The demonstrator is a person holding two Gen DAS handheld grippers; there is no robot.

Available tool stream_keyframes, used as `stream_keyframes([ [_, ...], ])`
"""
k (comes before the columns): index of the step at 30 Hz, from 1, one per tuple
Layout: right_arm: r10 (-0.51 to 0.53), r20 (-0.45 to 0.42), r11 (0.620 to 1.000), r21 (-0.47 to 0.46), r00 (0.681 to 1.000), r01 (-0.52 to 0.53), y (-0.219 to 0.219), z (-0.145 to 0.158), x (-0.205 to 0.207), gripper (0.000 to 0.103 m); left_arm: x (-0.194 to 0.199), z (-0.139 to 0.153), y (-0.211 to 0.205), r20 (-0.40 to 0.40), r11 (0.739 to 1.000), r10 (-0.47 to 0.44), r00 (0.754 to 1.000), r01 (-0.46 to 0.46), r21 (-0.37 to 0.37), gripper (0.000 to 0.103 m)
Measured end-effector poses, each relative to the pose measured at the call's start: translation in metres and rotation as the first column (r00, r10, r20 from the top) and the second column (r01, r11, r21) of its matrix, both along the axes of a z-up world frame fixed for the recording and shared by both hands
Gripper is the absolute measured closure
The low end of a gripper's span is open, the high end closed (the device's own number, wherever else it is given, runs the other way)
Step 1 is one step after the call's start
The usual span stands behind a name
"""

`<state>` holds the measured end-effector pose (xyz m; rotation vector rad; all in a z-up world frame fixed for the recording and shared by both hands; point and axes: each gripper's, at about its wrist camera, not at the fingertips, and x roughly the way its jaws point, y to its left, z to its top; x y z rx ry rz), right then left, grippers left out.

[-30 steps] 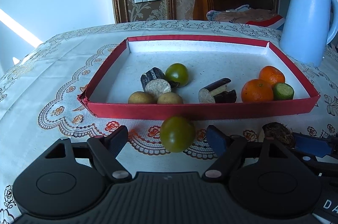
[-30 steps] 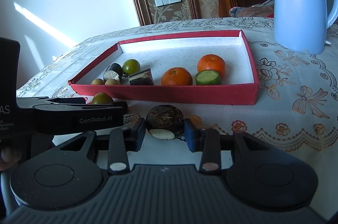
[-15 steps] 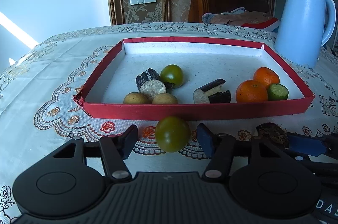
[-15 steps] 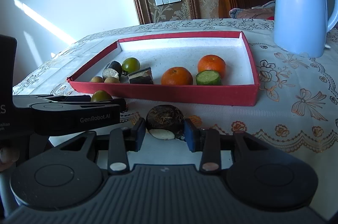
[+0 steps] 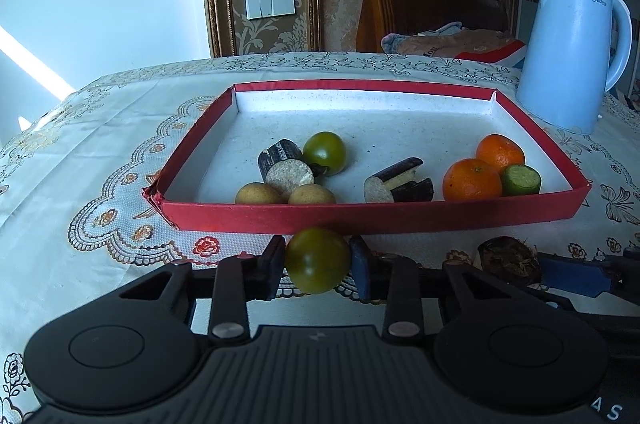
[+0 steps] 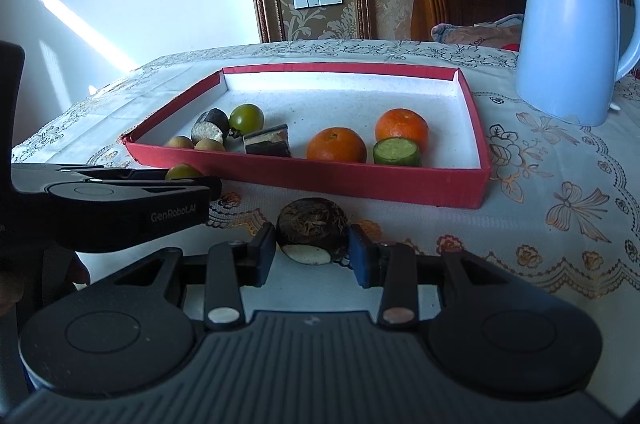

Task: Organize fruits
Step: 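Close the right tool on the dark fruit while the left tool closes on the green tomato, then carry the dark fruit and the green tomato over the red tray with both tools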

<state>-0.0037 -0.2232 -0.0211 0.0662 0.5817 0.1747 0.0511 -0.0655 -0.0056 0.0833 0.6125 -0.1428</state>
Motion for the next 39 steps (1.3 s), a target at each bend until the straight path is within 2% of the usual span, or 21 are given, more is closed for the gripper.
stream_keyframes([
  [19, -0.014, 0.031, 1.0, -0.019, 0.999, 0.014, 0.004, 0.004, -0.005, 0.066, -0.012, 0.008, 0.006, 0.074, 1.0, 0.016, 0.997, -0.014, -0.023, 0.07],
  [32, 0.013, 0.08, 1.0, -0.023, 0.997, -0.011, 0.015, 0.018, -0.004, 0.066, -0.013, 0.022, 0.019, 0.122, 0.996, 0.073, 0.99, -0.066, -0.056, 0.069],
  [39, 0.024, 0.121, 0.999, -0.037, 0.992, -0.02, 0.018, 0.032, 0.003, 0.066, -0.004, 0.035, 0.019, 0.142, 0.995, 0.092, 0.986, -0.086, -0.049, 0.07],
])
